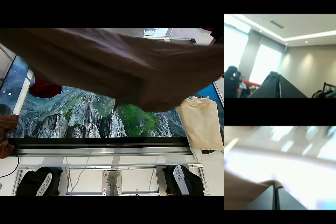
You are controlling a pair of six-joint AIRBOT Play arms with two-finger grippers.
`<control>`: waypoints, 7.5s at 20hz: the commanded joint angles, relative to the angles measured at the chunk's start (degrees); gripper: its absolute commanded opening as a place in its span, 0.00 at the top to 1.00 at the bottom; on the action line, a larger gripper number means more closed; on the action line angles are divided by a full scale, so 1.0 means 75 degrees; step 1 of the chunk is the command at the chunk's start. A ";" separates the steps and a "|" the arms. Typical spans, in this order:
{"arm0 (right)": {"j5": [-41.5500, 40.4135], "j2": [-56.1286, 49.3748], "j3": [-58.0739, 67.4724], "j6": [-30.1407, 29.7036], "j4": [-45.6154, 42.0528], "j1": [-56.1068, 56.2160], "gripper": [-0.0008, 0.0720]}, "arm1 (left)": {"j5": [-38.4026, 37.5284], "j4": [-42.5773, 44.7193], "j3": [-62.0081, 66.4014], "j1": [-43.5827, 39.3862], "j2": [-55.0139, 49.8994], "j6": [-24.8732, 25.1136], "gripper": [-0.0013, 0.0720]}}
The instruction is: Fold the shirts.
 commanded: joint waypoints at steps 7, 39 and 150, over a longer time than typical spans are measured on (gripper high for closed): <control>0.0915 -0.2011 0.0219 0.0586 0.1722 0.0044 0.96 | -0.5855 0.8189 0.0635 -0.0003 -0.2104 -0.5694 0.96; 0.1824 -0.4086 -0.7551 0.1501 -0.3567 0.0035 0.37 | -0.6636 0.5592 -0.3777 0.2804 -0.2652 -0.4814 0.26; -0.0420 -0.5849 -0.4809 0.0560 -0.3483 0.4039 0.95 | -0.6429 0.7449 -0.0437 -0.0050 -0.7714 -0.4342 0.96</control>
